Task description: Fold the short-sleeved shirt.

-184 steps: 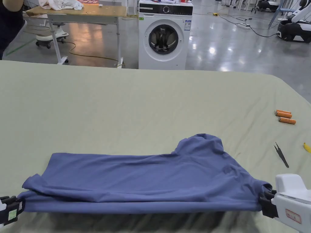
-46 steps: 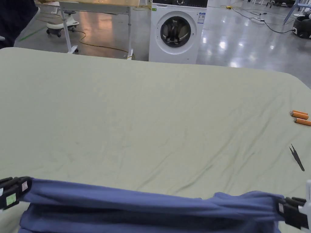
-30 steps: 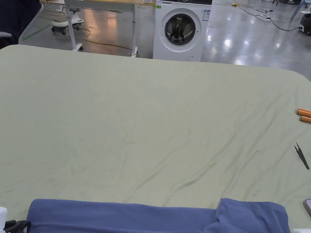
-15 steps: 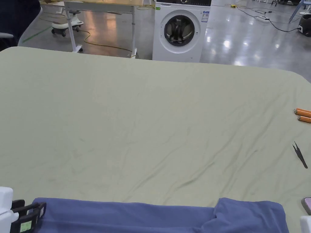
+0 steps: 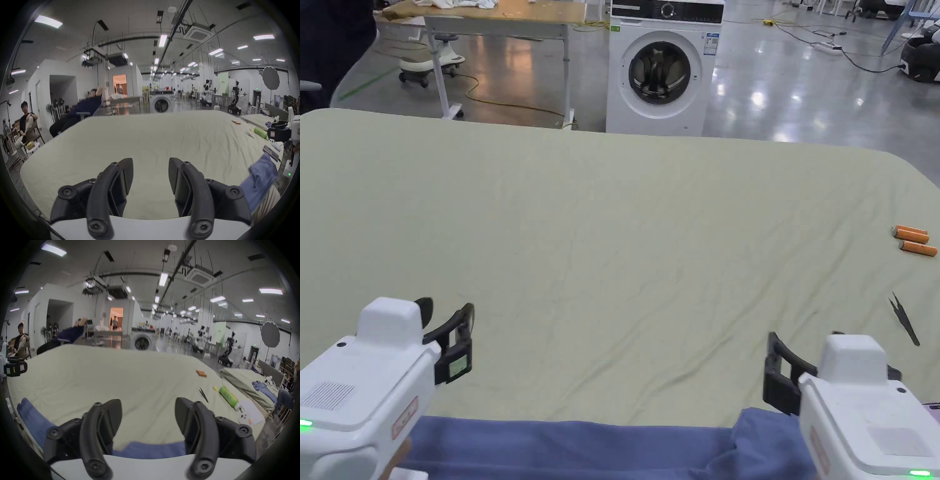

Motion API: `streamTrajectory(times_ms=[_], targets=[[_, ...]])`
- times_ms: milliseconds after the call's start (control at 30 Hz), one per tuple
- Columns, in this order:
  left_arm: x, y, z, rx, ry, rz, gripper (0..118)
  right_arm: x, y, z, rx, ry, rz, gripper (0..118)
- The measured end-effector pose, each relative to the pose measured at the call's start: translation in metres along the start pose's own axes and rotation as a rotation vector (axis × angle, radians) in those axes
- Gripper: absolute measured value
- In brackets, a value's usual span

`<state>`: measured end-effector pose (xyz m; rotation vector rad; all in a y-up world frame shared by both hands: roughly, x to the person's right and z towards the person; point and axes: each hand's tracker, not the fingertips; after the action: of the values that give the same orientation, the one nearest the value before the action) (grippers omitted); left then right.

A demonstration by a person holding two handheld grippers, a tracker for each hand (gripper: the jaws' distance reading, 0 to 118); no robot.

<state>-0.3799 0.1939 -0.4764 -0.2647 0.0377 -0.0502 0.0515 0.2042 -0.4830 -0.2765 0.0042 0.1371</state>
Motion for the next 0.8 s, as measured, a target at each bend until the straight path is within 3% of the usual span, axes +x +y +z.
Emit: streamTrajectory(times_ms=[67, 100, 167, 200, 433, 800], targets=[[-0.006, 0.001, 0.002, 0.034, 0.011, 0.003, 29, -0.016, 0.005, -0.002, 0.08, -0.005, -0.001, 50], [0.045, 0.028, 0.008, 0.04, 0.027, -0.001, 25, -0.022, 0.007, -0.002, 0.117, -0.016, -0.002, 40], [0.06, 0.039, 0.014, 0.057, 0.057, -0.021, 5, -0.032, 0.013, -0.003, 0.176, -0.027, 0.002, 13], [0.065, 0.043, 0.017, 0.065, 0.071, -0.028, 0, -0.034, 0.014, -0.005, 0.189, -0.035, -0.003, 8], [0.032, 0.029, 0.003, 0.098, 0.088, -0.013, 0, -0.04, 0.028, -0.007, 0.214, -0.014, -0.063, 1], [-0.057, 0.002, 0.039, -0.275, -0.026, 0.122, 0, -0.04, 0.023, -0.016, 0.169, 0.02, -0.045, 1]])
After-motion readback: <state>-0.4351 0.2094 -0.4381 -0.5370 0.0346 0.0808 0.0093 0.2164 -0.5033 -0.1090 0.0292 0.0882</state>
